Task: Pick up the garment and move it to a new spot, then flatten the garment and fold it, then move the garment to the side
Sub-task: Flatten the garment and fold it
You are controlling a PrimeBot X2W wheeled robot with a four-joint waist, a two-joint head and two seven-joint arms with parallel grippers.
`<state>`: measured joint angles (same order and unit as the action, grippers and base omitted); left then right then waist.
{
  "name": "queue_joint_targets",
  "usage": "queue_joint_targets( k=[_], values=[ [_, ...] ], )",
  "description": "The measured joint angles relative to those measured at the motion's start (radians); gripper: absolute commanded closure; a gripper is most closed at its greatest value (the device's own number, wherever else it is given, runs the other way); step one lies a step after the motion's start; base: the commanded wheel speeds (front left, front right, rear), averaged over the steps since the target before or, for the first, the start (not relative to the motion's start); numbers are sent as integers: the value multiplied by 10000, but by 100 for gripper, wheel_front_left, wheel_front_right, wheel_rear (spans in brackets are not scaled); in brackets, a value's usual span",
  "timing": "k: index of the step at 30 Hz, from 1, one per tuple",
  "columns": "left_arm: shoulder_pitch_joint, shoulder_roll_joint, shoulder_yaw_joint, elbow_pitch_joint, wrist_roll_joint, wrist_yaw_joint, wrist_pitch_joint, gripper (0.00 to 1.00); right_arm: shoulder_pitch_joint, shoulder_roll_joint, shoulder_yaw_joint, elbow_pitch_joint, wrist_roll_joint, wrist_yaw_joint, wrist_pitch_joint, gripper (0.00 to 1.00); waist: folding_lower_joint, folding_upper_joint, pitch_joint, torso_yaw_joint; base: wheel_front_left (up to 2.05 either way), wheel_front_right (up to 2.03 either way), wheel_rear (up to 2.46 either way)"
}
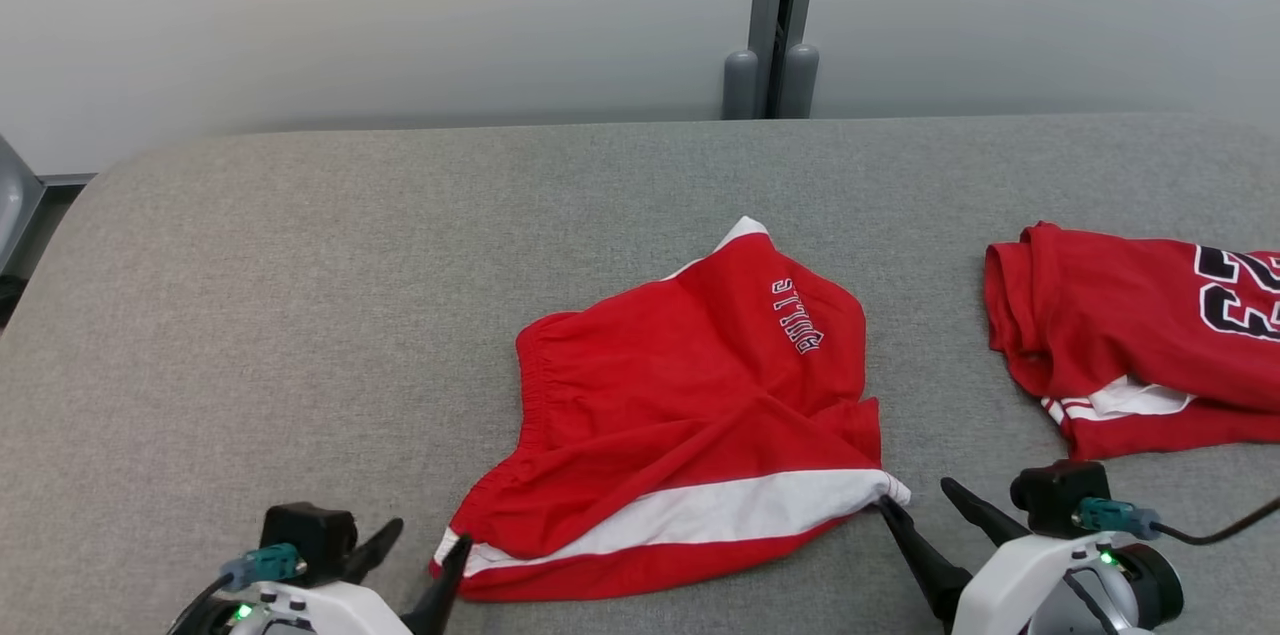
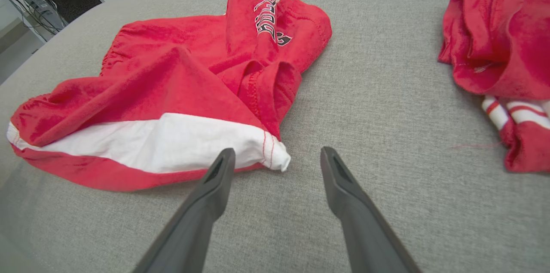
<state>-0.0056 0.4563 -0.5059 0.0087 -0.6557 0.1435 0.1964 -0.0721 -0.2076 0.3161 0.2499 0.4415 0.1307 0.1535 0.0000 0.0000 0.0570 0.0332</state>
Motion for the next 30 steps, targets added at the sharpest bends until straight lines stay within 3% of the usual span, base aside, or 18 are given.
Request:
queue_joint_targets(
  k=[19,20,21,22,25,27,28,30],
  values=[
    [-690,238,-508,583,-330,-648,1200,0,-1851,209,1795,2291,798,0,-502,0,0,0,480,-112,0,0,0],
    [-756,201,-518,686,-380,-727,1233,0,-1929,224,1871,2393,842,0,-556,9,0,0,507,-107,0,0,0],
    [-804,165,-539,807,-447,-756,1290,0,-2011,226,1950,2483,888,0,-608,29,0,0,531,-103,0,0,0],
    [-832,117,-550,932,-502,-828,1289,0,-2086,226,2031,2556,949,0,-665,41,0,0,554,-100,0,0,0],
    [-956,29,-594,1312,-548,-997,1235,0,-2287,240,2220,2792,1093,0,-803,57,0,0,615,-95,0,0,0],
    [-1092,-63,-604,1517,-583,-1095,1104,0,-2382,238,2355,2918,1187,0,-901,78,0,0,627,-95,0,0,0],
    [-1145,-121,-614,1649,-596,-1181,1066,4,-2427,240,2428,2978,1237,0,-926,96,0,1,625,-97,0,0,0],
    [-1201,-196,-665,1885,-675,-1317,1018,72,-2484,222,2529,3106,1336,0,-982,100,0,1,606,-108,0,0,0]
  ],
)
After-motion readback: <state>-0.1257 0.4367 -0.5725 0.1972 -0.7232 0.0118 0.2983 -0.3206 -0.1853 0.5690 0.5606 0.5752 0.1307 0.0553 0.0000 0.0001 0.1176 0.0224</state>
